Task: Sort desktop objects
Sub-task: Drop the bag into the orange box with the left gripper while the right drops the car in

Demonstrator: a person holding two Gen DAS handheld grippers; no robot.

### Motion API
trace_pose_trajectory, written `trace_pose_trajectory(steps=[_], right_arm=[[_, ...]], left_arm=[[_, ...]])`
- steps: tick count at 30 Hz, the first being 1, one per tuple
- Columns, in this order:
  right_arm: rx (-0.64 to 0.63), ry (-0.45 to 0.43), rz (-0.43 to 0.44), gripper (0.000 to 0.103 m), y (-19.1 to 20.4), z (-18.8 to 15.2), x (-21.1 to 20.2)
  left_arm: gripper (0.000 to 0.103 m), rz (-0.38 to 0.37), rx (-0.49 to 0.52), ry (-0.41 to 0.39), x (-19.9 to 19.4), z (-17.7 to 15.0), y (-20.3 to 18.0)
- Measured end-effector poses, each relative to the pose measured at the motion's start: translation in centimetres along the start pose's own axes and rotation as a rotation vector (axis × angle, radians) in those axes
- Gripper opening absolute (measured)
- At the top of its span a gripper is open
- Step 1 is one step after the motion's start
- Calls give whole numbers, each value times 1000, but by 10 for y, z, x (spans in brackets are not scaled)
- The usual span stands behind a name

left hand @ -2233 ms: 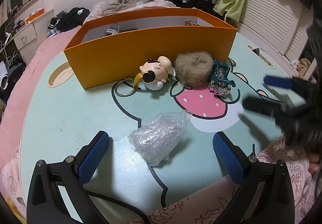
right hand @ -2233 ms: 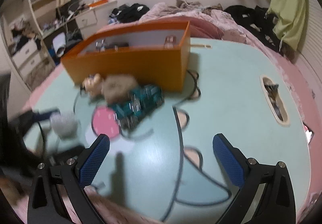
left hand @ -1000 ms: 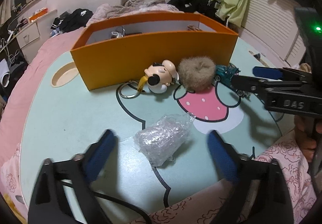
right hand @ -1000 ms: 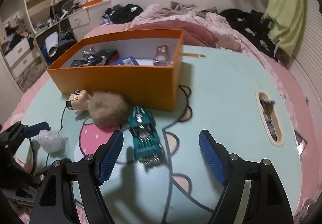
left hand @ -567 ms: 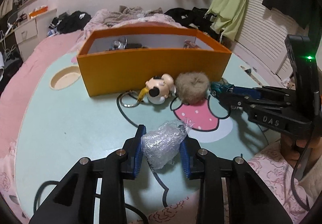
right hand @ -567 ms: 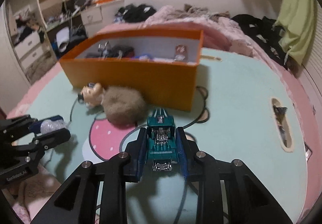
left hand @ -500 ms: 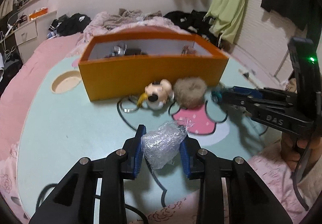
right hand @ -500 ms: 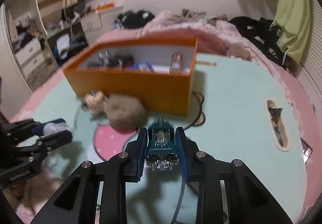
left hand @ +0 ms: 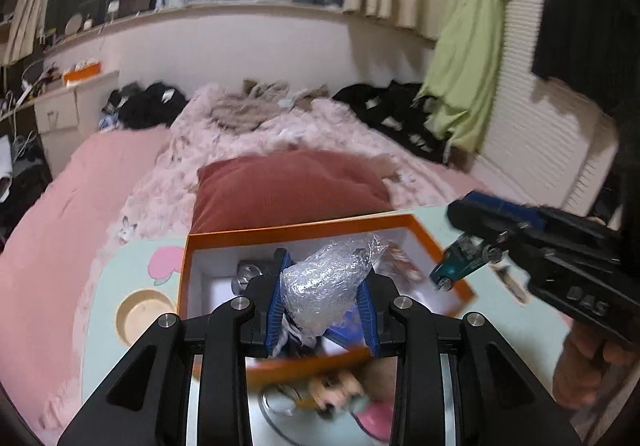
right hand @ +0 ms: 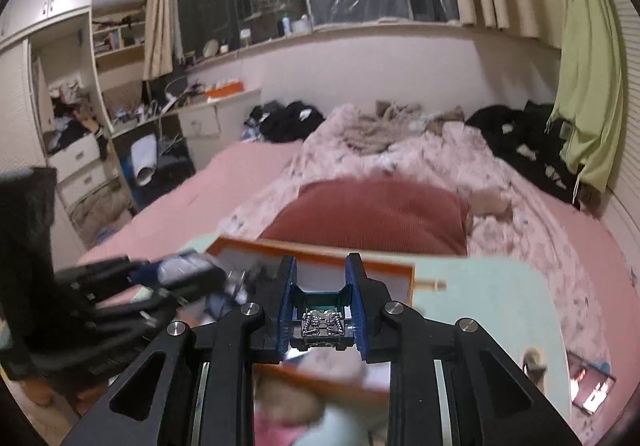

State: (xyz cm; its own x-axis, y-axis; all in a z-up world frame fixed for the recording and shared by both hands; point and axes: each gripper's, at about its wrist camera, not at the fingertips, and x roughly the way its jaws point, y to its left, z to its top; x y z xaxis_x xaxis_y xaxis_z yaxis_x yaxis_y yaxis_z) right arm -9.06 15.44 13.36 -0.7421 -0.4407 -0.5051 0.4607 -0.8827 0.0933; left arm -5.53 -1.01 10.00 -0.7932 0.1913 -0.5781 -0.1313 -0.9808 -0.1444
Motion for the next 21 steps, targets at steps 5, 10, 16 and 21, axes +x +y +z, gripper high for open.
trace_pose_trajectory(steps=[5, 10, 16, 21], right_arm=[[-5, 123, -55, 63, 0, -26, 34], [83, 195, 14, 63, -17, -47, 44], [-83, 182, -55, 54, -3, -59, 36], [-67, 175, -61, 55, -5, -63, 22]], left_arm=[[70, 91, -64, 130, 40, -24, 14], [87, 173, -1, 45, 37, -42, 10], [87, 142, -35, 66, 38, -43, 15], [87, 135, -21, 59, 33, -47, 9]])
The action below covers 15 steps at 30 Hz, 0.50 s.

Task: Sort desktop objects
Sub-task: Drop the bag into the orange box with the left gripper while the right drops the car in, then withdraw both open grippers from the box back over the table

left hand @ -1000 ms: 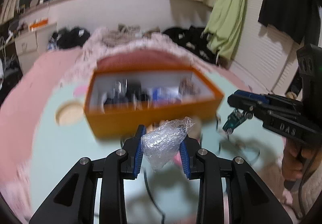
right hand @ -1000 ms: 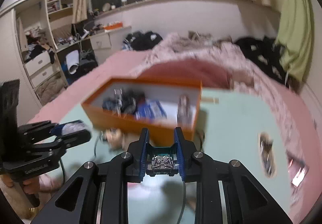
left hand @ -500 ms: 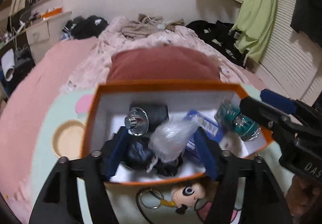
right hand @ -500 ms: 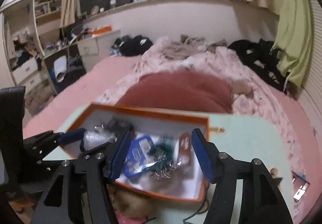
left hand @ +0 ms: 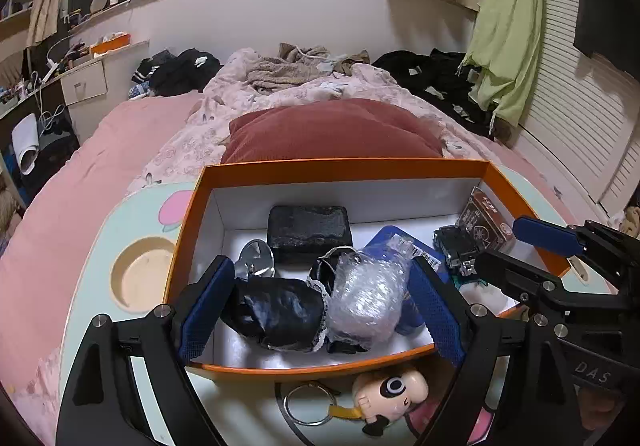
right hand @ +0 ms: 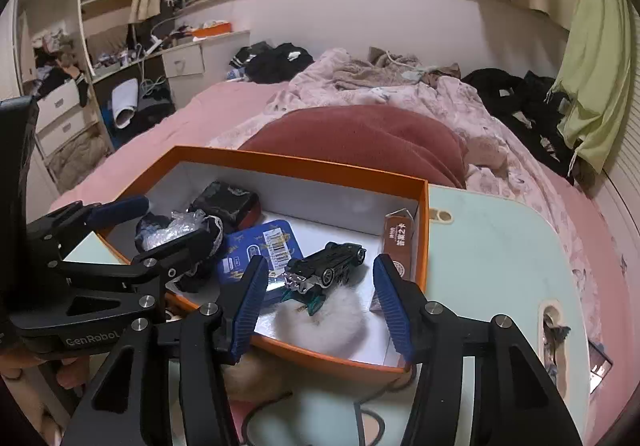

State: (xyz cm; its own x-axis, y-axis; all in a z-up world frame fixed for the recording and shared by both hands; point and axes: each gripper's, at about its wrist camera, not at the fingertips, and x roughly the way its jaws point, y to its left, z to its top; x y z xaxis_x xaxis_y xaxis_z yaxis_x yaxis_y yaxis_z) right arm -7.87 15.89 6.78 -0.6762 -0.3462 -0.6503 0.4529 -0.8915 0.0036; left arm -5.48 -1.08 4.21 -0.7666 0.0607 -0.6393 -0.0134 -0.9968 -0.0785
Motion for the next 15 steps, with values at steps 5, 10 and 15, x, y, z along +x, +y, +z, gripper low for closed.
trace_pose_trajectory(steps=[5, 10, 15], right_arm=[[-1, 0, -15, 55, 1, -5, -8], [45, -116, -38, 61, -3, -6, -42], [38, -63, -35, 71, 3, -27, -64]], left_arm=[[87, -19, 6, 4, -5, -4, -2], [87, -61, -59, -62, -32, -6, 6], [87, -100, -22, -11, -65, -27, 4]])
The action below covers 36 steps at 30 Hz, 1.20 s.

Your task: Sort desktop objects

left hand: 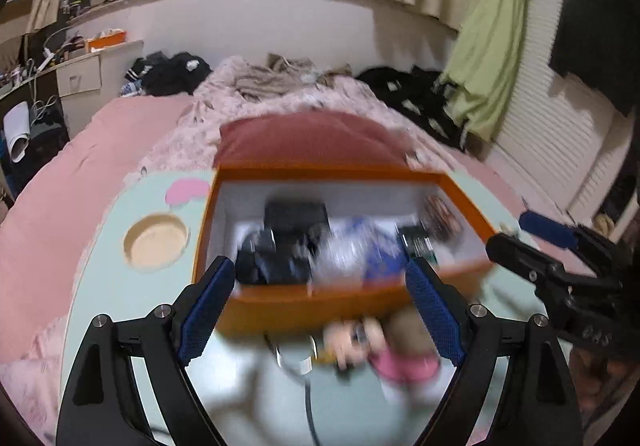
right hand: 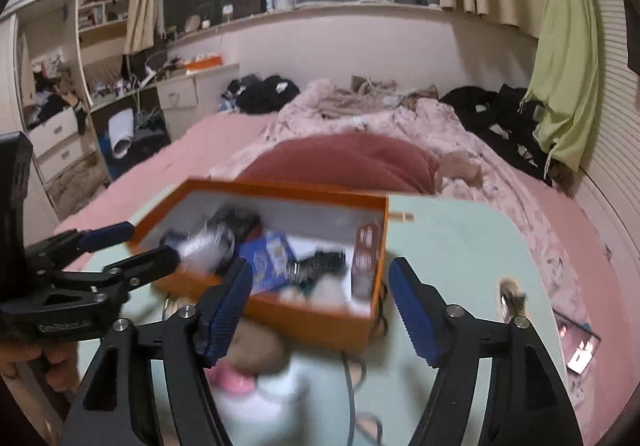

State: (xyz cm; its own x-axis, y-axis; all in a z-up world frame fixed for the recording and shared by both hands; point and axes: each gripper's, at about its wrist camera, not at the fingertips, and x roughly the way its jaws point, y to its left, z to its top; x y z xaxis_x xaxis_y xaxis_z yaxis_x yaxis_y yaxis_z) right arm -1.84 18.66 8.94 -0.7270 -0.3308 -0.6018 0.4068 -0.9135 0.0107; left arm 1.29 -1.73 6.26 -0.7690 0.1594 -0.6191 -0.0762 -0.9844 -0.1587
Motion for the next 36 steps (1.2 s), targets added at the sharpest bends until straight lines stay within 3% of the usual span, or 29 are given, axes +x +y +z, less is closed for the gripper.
trace_pose_trajectory(steps=[4, 8, 10, 11, 13, 36], right_arm=[[-28, 119, -11, 71, 7, -32, 9], [-15, 243, -3, 71, 5, -55, 32], [-24, 259, -29, 87, 3, -59, 36], [-19, 269, -24, 101, 2, -59, 38], [-22, 271, -25, 103, 0, -60, 40], [-24, 252, -17, 103, -3, -63, 39]], left_arm=[[87, 10, 62, 77, -4, -31, -10], [87, 53, 74, 192, 17, -52, -11], [89, 95, 62, 234, 27, -55, -8], [95, 106, 66, 239, 29, -55, -7], [103, 101, 74, 252, 33, -56, -9], [103, 99, 75, 245, 34, -60, -10]])
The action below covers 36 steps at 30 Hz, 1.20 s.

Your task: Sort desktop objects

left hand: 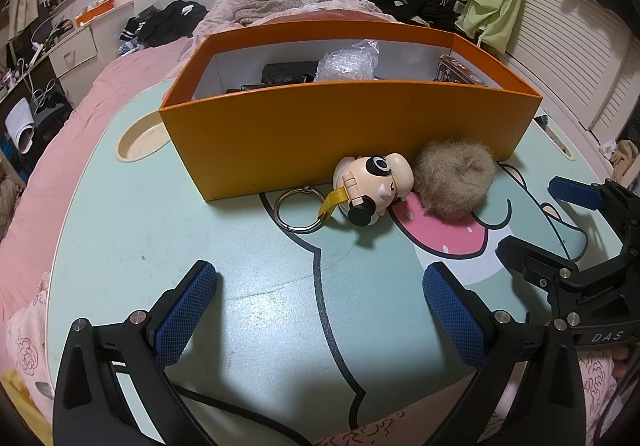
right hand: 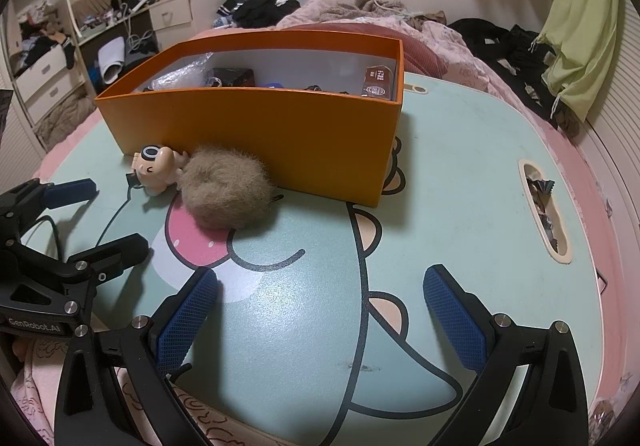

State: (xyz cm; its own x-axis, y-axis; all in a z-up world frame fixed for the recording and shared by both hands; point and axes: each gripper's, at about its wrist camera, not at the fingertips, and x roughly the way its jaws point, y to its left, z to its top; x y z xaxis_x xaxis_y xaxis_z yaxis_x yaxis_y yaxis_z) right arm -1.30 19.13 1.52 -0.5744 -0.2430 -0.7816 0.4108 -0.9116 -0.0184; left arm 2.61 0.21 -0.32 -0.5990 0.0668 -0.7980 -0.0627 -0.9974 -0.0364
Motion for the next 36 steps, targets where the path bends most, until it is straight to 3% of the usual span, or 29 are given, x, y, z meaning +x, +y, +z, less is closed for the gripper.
trace_pose_trajectory(steps=[21, 25, 28, 32, 34, 36], right_arm=[[1, -2, 1, 103, 0, -1, -1], [0, -2, 0, 103, 0, -2, -1], [1, -2, 0, 103, 0, -2, -1], [1, -2, 0, 103, 0, -2, -1], [1, -2, 0, 103, 1, -3, -1], [1, -3, 0, 103, 1, -3, -1]], left_arm=[[102, -6, -9, -12, -5, 0, 2], [85, -69, -41, -33, -11, 3, 8], [85, -116, -59, -41, -12, 14, 8], [85, -103, -24, -97, -15, 34, -2], [84, -94, -2, -79, -7, 42, -10], [62, -87, 7, -32, 5, 45, -14]])
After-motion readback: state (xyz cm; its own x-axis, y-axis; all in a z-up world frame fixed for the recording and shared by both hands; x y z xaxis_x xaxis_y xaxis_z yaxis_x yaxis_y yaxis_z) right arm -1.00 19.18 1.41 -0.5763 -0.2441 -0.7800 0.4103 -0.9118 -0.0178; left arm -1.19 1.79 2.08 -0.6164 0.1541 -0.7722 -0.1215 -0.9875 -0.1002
